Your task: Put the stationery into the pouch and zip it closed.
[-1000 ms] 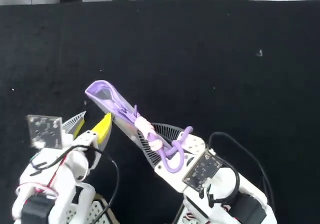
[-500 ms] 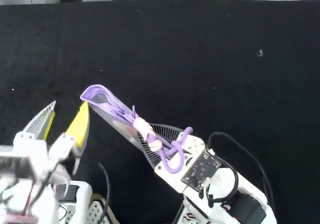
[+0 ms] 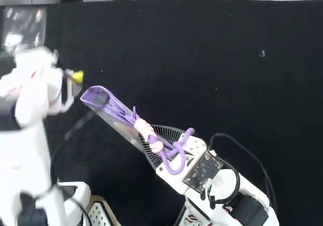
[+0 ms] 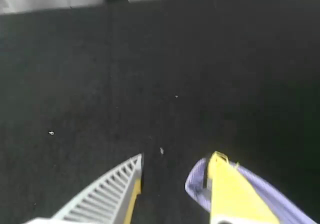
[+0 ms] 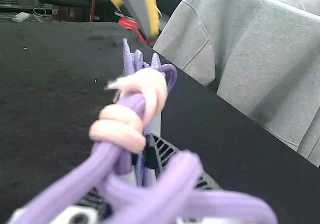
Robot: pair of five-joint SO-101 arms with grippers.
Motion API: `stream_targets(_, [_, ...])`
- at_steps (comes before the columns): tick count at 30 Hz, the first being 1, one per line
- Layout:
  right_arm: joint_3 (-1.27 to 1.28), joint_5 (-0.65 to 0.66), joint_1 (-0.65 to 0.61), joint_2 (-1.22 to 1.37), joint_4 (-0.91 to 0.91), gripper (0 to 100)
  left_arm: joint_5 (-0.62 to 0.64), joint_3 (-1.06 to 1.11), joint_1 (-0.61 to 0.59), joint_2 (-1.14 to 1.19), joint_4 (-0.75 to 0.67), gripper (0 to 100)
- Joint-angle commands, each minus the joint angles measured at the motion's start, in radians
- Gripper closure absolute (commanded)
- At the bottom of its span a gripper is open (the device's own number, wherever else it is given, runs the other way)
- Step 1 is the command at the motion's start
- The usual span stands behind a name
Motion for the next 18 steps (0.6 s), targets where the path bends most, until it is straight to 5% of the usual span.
stream_targets(1, [0.012, 0.003, -0.006, 0.002, 0.029, 98.8, -0.055, -0.028, 0.025, 0.189, 0.035, 78])
stream_targets(10, [0.012, 0.003, -0.006, 0.002, 0.029, 98.8, -0.166, 0.016, 0.065, 0.207, 0.035, 78])
stream_targets(18, [0.012, 0.005, -0.006, 0.002, 0.029, 98.8, -0.414, 0.315, 0.079, 0.207, 0.035, 78])
